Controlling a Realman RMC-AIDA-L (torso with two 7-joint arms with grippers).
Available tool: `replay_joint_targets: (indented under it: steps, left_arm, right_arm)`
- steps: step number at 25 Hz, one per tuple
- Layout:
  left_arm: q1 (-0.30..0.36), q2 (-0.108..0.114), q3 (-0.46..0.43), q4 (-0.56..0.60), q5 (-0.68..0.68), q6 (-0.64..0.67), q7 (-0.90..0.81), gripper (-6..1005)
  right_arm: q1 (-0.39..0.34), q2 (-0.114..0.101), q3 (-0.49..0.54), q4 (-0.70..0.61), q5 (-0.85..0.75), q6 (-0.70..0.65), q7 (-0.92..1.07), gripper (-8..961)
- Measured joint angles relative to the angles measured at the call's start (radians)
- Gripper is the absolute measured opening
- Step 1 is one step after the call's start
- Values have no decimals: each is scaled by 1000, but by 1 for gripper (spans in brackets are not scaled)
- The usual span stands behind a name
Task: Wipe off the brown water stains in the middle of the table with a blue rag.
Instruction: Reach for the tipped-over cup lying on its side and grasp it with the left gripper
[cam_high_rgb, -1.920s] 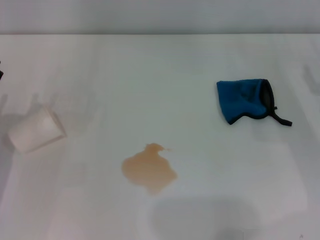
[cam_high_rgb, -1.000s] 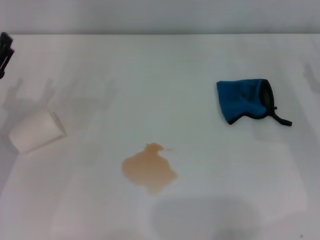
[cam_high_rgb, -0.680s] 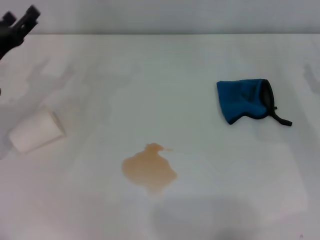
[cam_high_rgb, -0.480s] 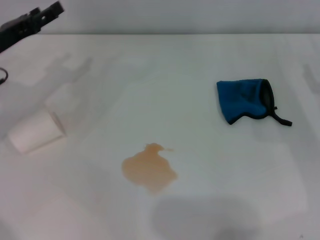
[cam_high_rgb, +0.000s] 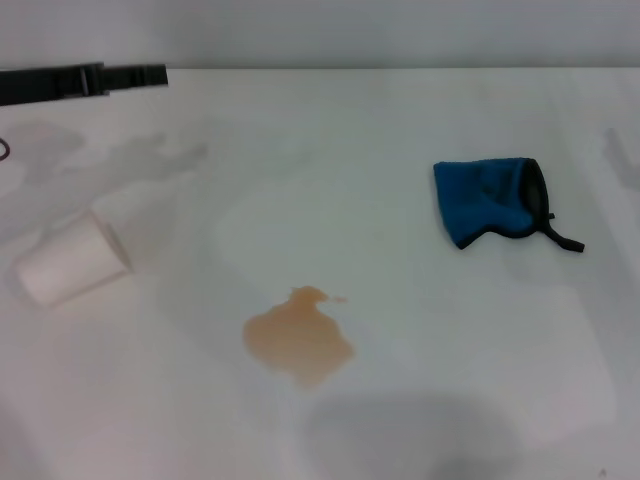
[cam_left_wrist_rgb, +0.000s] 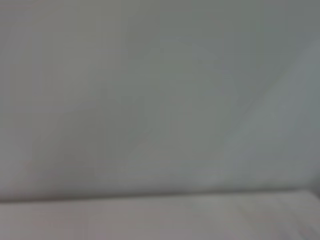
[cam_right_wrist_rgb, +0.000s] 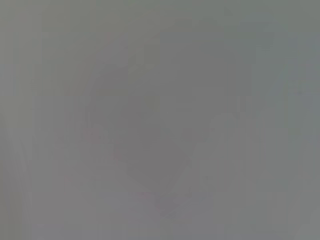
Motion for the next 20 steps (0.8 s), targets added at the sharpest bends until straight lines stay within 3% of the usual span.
replay_joint_targets:
  steps: [5, 12, 16, 18, 20]
  left_arm:
    - [-33, 17, 0, 0, 136, 0, -56, 809]
    - [-54, 48, 6, -2, 201, -46, -46, 810]
    - [-83, 58, 52, -15, 219, -53, -54, 810]
    - [-128, 66, 146, -40, 219, -46, -72, 810]
    - [-136, 67, 165, -44, 218, -45, -79, 810]
  right_arm:
    - [-4, -6, 0, -3, 0, 2, 7, 827]
    - [-5, -9, -1, -11, -2, 4, 4, 827]
    - [-4, -11, -2, -12, -2, 4, 4, 827]
    - [-3, -11, -2, -12, -2, 6, 3, 827]
    - [-1, -11, -1, -13, -2, 13, 1, 827]
